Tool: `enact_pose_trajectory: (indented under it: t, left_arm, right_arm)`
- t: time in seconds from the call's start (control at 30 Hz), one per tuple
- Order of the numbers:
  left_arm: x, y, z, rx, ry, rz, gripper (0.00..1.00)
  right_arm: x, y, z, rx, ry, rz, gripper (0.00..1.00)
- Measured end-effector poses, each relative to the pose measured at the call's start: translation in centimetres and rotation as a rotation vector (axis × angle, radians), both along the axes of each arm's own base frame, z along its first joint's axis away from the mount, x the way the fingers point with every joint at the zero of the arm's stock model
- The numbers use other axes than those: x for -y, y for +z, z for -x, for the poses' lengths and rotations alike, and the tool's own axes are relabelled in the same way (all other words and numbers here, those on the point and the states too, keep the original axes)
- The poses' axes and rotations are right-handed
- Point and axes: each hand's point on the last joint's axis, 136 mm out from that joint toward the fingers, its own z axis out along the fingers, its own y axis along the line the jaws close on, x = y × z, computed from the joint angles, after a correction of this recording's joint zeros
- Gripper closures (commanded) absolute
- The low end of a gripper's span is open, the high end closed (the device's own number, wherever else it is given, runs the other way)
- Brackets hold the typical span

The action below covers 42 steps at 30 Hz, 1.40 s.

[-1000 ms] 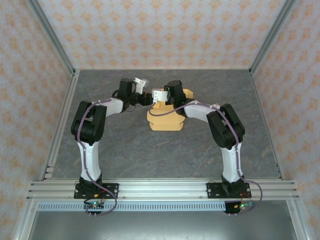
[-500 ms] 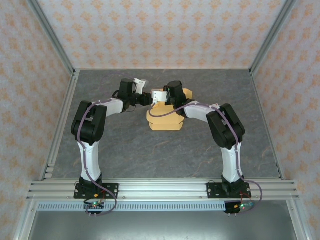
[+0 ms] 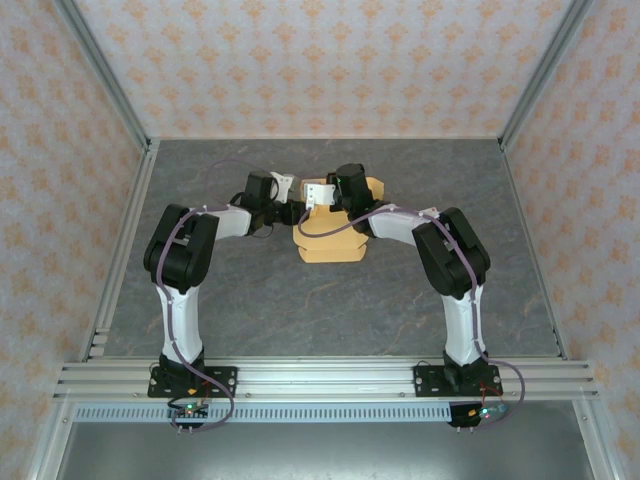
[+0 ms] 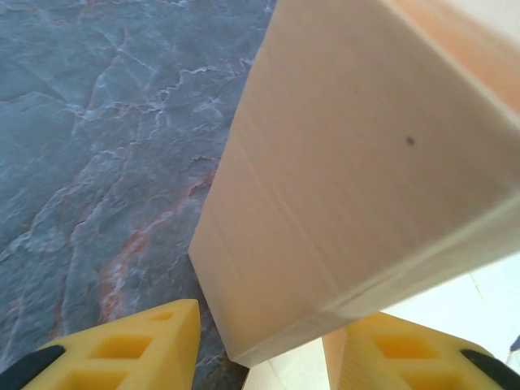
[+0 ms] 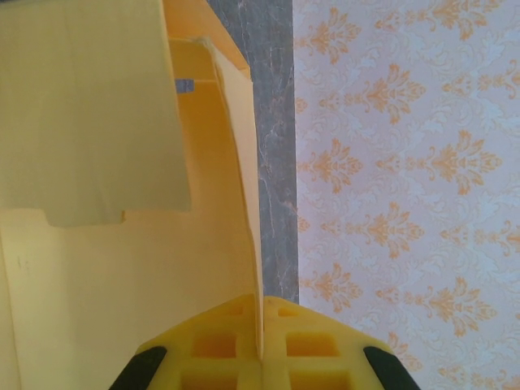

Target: Fold the paper box

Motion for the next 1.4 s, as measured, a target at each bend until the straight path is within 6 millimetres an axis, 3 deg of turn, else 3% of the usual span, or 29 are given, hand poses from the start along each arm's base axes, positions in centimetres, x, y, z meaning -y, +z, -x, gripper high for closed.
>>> enact_pose_trajectory:
  t: [0.47,0.73,1.17,1.4]
  left_arm:
    - [0.2,1.7,-0.6,0.087,0.022,-0.008,0.55]
    - [0.5,3.3,-1.8,0.133,0.024,0.005,0.62]
    - [0.6,2.5,-1.7,0.100,0.037,-0.029,0.66]
    - [0.5,2.5,-1.8,0.097,0.061,-0.101,0.75]
  right_arm:
    - [0.0,-0.2,0.5,-0.007,0.008,-0.019,1.00]
    - [-0.2,-0.5,0.8,-0.028,0.016,-0.020,1.00]
    - [0.0,-0.8,0.8,-0.046,0.007,-0.009,1.00]
    - [0.0,-0.8,0.9,-0.046,0.002,-0.005,1.00]
